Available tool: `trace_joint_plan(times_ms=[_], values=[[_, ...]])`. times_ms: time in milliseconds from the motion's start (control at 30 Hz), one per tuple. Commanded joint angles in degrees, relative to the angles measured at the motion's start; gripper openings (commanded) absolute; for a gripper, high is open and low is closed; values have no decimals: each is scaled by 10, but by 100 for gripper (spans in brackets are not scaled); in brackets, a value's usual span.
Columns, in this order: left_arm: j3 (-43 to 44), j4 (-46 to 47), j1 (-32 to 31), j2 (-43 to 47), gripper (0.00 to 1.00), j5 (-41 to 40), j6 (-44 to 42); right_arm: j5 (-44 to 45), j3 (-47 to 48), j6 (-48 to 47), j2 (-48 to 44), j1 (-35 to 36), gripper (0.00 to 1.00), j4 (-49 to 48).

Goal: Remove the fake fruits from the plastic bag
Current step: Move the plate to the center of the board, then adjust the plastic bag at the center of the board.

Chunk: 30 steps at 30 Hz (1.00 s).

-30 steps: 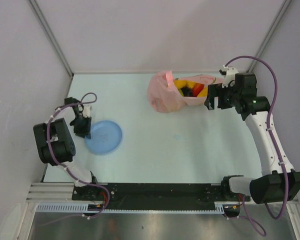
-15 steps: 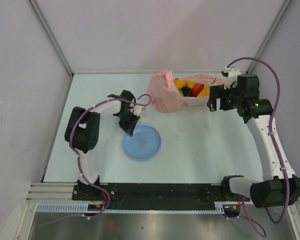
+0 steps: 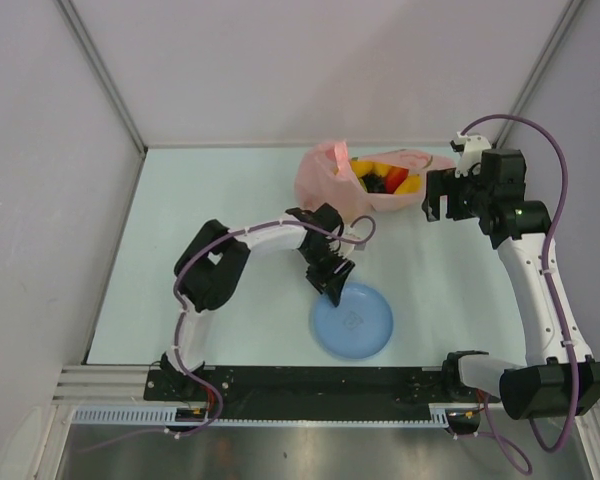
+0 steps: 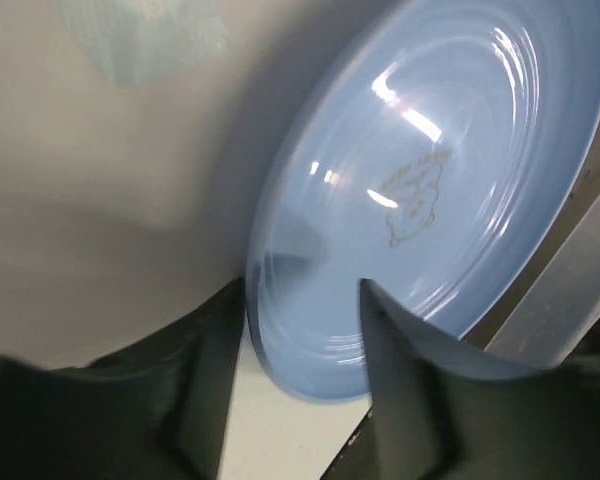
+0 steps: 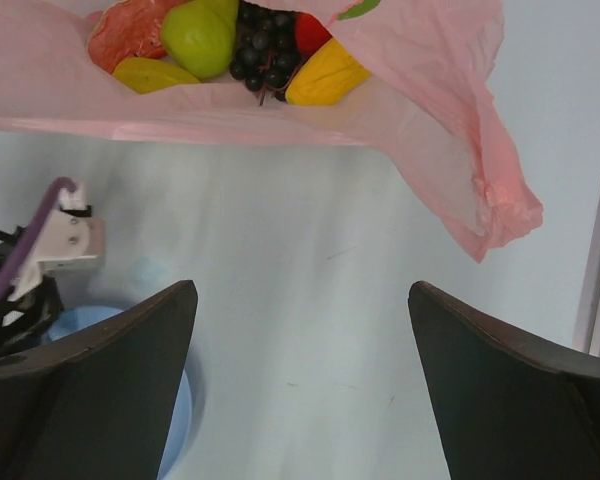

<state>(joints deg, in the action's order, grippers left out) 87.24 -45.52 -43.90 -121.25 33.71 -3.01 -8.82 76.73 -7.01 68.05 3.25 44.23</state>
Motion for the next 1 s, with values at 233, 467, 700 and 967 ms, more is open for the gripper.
trace_joint_plan(times_ms=[233,467,700,967], values=[[-94,-8,221,387,75,129,-84,56,62,-29,-1,68,90,-62],[-4,271,204,401,85,87,148,85,92,6,38,120,89,-110],[47,378,180,322,83,87,322,63,114,20,67,127,89,-109],[119,393,146,220,83,73,400,54,106,28,96,136,89,-125]])
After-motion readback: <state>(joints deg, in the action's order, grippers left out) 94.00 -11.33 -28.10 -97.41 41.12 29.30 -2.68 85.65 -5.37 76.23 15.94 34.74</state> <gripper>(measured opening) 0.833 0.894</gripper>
